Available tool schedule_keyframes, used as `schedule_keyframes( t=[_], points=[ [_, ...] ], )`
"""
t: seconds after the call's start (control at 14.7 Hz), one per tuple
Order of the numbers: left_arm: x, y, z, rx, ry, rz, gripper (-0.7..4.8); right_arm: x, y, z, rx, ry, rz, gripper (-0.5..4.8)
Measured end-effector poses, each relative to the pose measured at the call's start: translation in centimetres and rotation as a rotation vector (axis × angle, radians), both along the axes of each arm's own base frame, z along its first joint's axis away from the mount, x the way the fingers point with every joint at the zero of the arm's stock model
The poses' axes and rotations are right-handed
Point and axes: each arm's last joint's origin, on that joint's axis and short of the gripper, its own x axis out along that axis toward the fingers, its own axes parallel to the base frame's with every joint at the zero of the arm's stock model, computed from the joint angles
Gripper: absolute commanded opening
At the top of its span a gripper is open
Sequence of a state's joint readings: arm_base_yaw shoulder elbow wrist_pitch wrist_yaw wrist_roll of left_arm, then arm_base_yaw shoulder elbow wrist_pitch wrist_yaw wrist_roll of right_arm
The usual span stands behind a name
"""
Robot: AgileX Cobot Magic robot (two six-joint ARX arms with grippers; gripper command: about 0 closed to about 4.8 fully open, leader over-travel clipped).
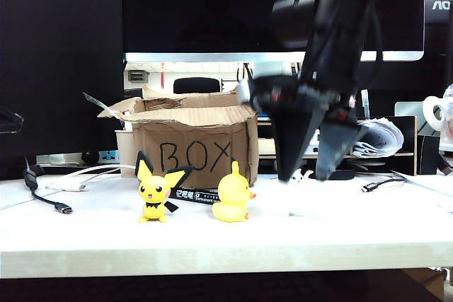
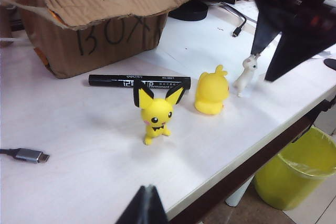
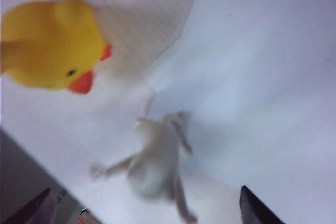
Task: Put the doll that is least similar in color compared to the others into the paper box.
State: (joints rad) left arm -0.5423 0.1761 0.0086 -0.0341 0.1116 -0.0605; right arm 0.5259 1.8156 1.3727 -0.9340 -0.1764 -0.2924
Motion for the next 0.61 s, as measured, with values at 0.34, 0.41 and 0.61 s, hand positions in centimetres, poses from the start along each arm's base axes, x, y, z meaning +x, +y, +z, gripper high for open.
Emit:
schedule_keyframes(
  t=[0.34, 0.41, 0.61],
  points=[
    [0.0, 0.0, 0.0, 0.000, 0.000, 0.000, -0.05, 0.5, 0.8, -1.3, 0.003, -0.004, 0.004, 4.79],
    [0.0, 0.0, 0.0, 0.000, 0.000, 0.000, -0.05, 0.5, 0.9, -1.4, 0.001, 0.000, 0.006, 4.79],
    [0.0, 0.0, 0.0, 0.000, 0.001, 0.000, -0.05, 0.7, 1.1, -1.8, 0.004, -0.004, 0.006, 4.19]
  ],
)
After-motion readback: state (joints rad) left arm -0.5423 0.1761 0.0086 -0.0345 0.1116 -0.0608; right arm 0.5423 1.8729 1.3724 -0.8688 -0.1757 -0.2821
